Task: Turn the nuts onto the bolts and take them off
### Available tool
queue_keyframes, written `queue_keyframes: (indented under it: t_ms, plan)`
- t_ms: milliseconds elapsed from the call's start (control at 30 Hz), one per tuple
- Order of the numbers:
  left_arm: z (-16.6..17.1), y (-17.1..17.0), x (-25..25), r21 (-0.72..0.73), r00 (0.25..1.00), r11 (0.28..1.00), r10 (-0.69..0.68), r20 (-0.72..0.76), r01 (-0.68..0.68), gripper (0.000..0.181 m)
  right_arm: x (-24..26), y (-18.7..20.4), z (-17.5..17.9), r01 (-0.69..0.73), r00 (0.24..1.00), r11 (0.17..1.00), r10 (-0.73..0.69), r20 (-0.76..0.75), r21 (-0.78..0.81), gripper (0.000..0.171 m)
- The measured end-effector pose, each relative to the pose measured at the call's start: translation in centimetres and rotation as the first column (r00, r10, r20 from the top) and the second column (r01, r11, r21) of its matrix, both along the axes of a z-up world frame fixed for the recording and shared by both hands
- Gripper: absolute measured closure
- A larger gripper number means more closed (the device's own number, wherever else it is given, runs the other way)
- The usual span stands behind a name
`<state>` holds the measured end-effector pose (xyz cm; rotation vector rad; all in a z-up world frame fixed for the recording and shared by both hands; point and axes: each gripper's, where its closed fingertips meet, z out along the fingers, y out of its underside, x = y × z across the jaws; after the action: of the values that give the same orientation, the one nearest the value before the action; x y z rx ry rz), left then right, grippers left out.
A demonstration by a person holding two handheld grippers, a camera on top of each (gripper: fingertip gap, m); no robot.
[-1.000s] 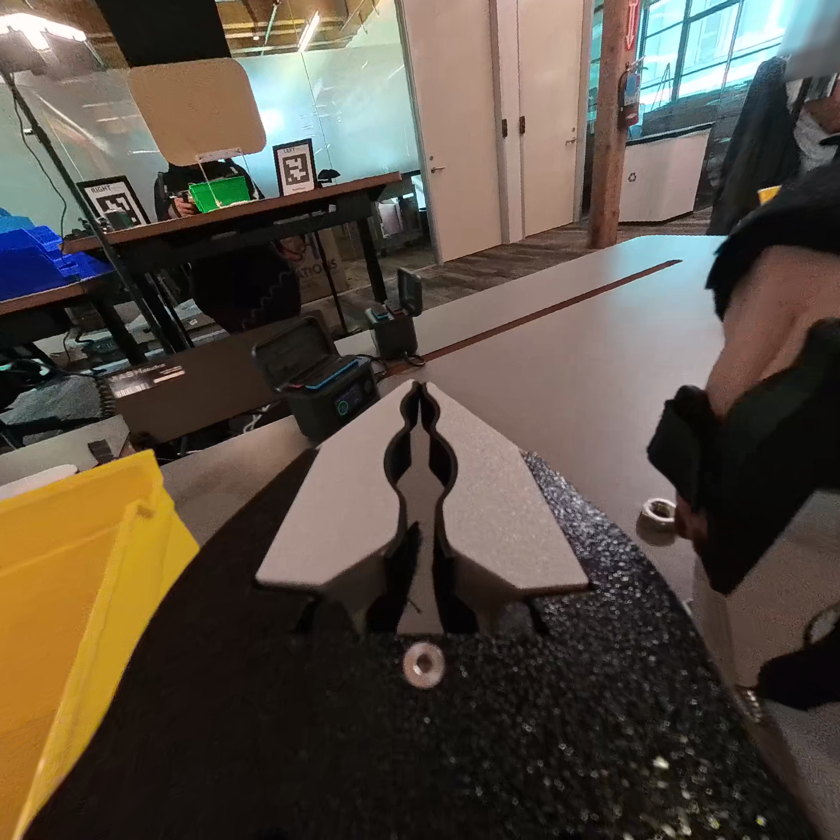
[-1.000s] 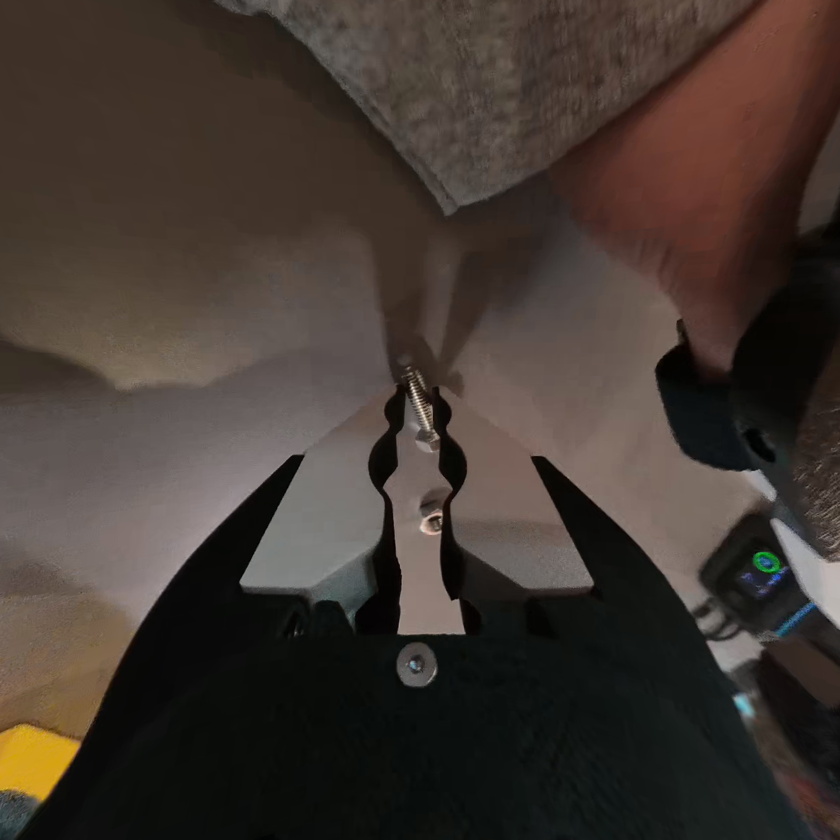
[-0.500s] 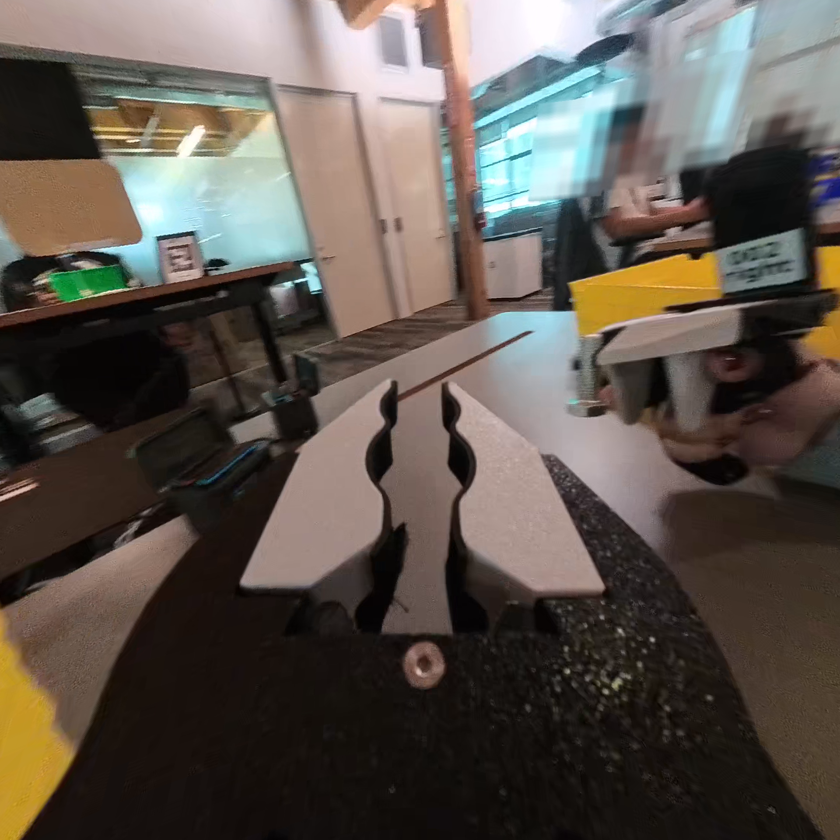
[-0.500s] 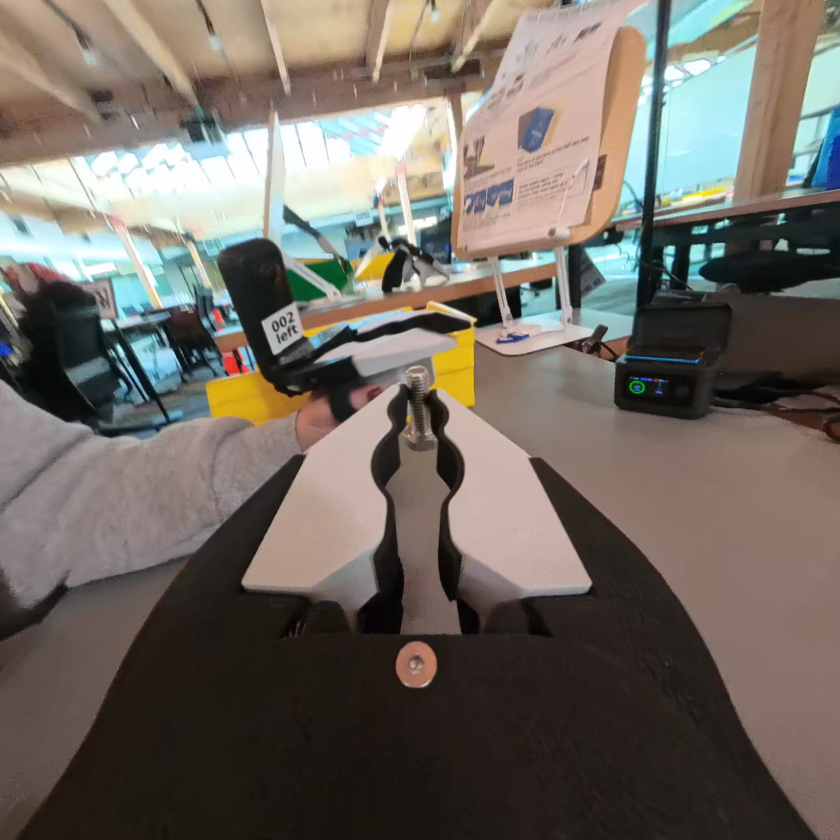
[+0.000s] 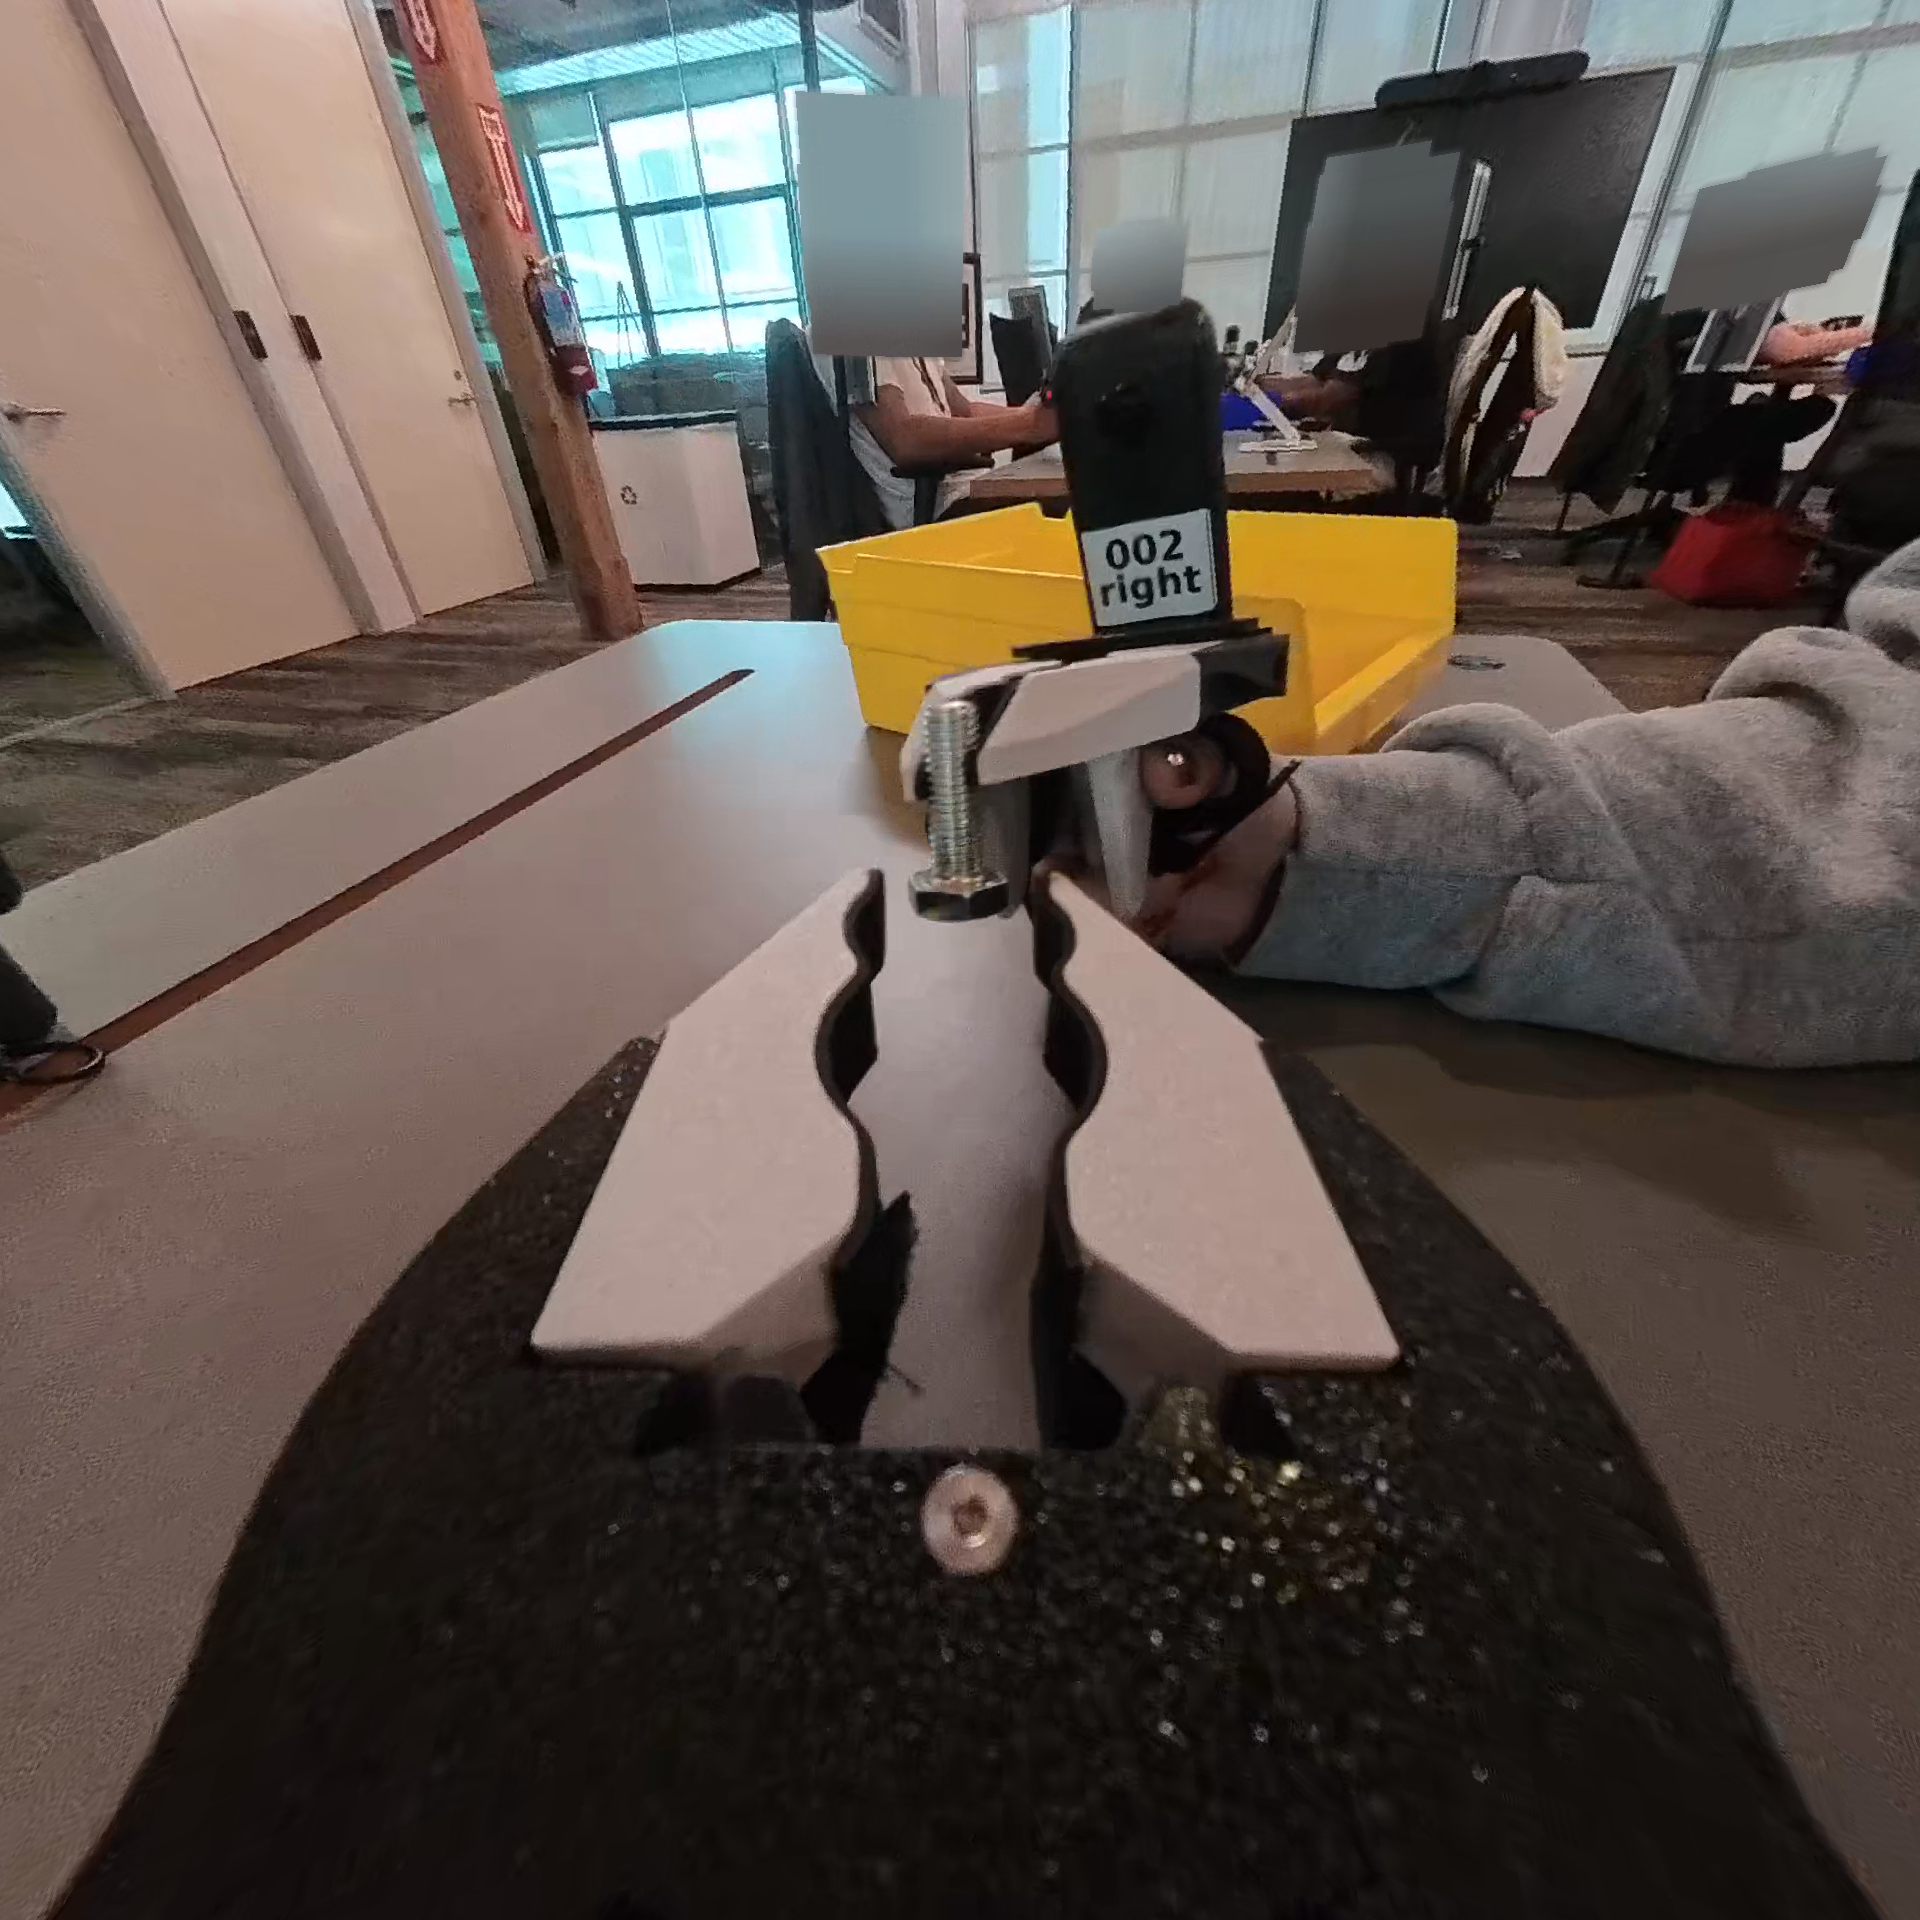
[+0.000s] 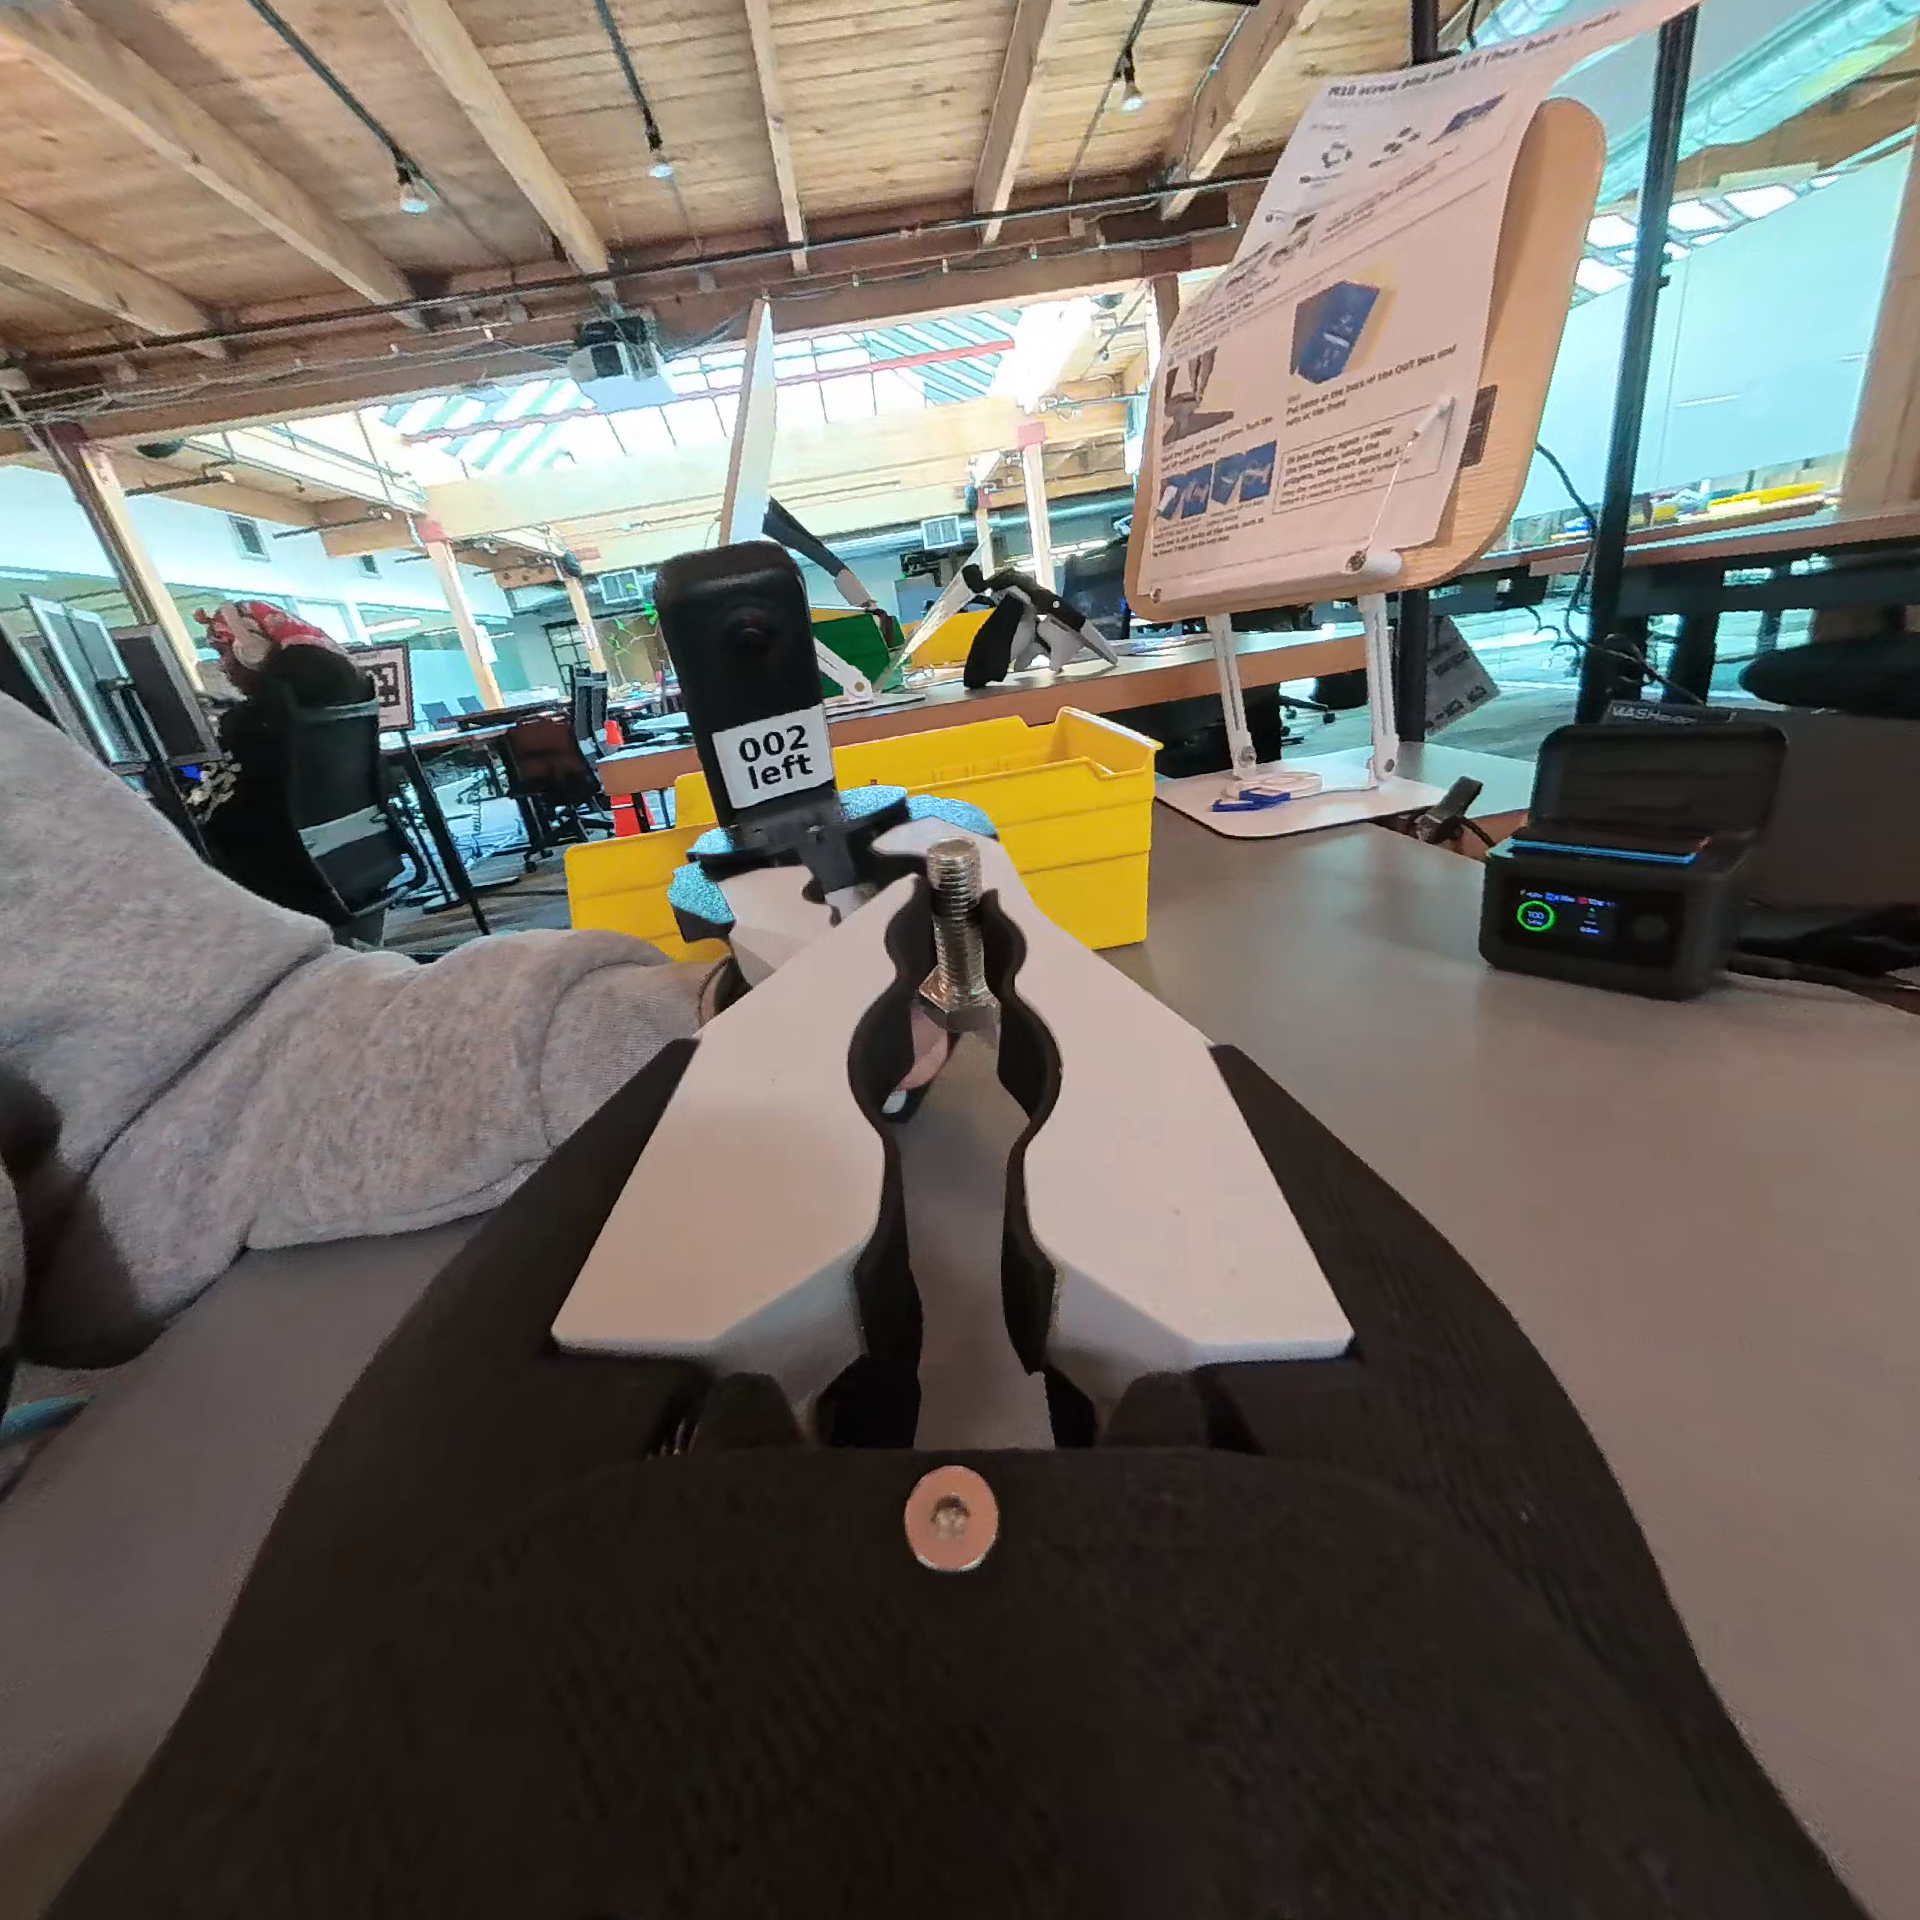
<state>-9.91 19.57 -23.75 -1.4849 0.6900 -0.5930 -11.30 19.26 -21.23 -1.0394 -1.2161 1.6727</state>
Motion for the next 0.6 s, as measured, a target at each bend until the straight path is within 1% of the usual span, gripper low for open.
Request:
queue_keyframes:
  t_ms: [167, 467, 600]
  plan:
    - [-0.17, 0.25, -0.18, -0.007, 1.000, 1.000, 0.021, -0.010, -0.021, 0.159, -0.26, -0.17, 0.05, 0.000, 1.000, 1.000, 0.000, -0.006, -0.007, 0.164]
    - [0.03, 0.55, -0.50, 0.014, 0.998, 0.998, 0.063, -0.024, -0.063, 0.159, -0.19, 0.12, 0.32, 0.005, 1.000, 0.999, -0.006, -0.024, -0.049, 0.164]
    - [0.01, 0.37, -0.34, 0.027, 0.997, 0.998, 0.056, -0.046, -0.055, 0.166, -0.21, 0.13, 0.30, -0.001, 1.000, 0.998, 0.000, -0.022, -0.060, 0.164]
